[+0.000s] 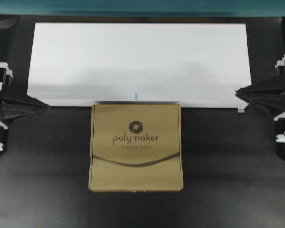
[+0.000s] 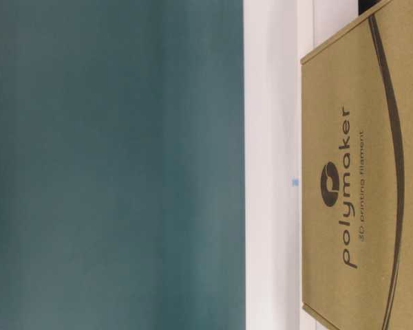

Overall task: Place the cardboard box on the stand after clamping it between your arms.
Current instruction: 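Move both grippers inward toward the left and right sides of the box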

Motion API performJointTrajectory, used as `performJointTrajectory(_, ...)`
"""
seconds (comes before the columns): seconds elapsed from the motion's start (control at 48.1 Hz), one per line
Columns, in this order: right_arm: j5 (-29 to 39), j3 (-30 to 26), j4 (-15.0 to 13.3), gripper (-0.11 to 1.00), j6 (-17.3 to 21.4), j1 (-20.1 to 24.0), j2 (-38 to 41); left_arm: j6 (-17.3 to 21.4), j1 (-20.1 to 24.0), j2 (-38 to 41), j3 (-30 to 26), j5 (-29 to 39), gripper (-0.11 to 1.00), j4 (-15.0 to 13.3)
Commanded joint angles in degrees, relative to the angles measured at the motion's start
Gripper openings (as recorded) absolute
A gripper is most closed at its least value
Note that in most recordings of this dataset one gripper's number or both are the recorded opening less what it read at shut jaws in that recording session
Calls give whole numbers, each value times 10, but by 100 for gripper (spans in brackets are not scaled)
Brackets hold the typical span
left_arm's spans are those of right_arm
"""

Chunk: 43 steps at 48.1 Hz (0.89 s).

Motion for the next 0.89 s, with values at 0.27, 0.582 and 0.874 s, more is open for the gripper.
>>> performJointTrajectory(0.27,201,-25,26,0,48,18,51,-5,0,92,-61,163,0,24)
performJointTrajectory(0.582,339,-46,26,0,84,73,123,-6,-30,155,-81,352,0,24)
performJointTrajectory(0.874,387,-77,26,0,112,98,235,-46,-33,222,-93,387,13,24)
